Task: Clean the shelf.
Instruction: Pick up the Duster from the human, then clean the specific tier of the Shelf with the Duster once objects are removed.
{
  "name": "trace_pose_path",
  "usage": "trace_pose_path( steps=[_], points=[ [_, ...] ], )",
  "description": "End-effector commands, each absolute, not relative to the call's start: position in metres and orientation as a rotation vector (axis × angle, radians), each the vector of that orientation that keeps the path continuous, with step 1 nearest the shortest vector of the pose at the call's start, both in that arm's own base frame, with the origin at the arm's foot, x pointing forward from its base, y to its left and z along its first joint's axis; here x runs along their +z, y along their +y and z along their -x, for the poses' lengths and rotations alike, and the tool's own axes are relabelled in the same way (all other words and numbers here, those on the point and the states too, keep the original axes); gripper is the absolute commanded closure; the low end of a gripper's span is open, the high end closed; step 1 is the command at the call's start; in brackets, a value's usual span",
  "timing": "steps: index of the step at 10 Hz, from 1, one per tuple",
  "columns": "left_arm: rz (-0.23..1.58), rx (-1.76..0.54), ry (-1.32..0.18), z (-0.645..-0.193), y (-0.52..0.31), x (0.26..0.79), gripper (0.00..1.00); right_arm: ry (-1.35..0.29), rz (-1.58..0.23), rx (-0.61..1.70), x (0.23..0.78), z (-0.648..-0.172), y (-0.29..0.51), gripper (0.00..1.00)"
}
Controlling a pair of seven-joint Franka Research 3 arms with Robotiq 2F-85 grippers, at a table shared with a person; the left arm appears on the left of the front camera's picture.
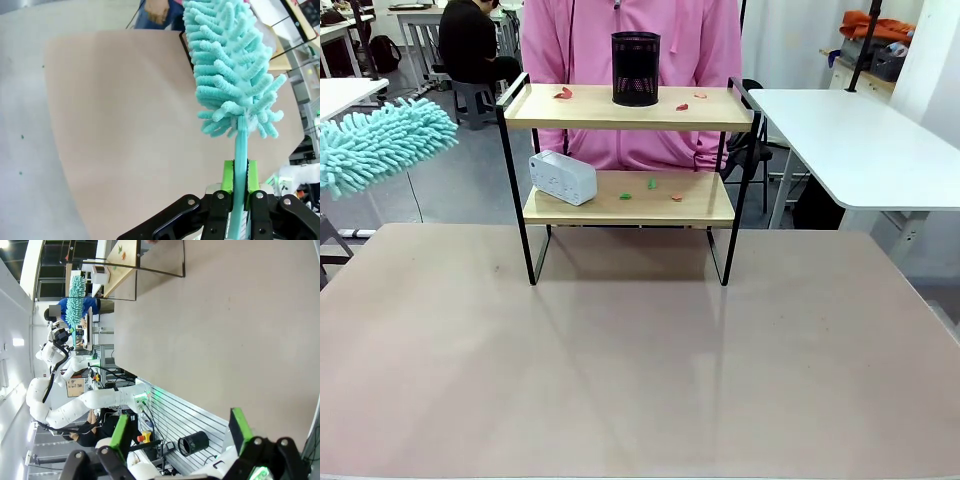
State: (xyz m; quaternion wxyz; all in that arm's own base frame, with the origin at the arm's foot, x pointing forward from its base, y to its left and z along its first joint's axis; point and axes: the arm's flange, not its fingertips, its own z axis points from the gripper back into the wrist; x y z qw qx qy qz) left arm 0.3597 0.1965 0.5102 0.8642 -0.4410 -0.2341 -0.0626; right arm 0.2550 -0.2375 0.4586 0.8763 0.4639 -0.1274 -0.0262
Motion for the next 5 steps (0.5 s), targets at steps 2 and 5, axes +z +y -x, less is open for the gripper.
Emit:
trace_pose_path(
  steps=[2,5],
  points=[
    [0.935,-0.148,-0.492,-0.3574,0.1983,0.5165,1.0,-0.271,-0.965,-0.026,0.4605,-0.2534,-0.2397,0.0],
    [0.935,-0.148,-0.492,-0.3574,0.1983,0.5165,1.0,-0.271,-0.965,-0.026,0.4605,-0.2534,-0.2397,0.0]
  ],
)
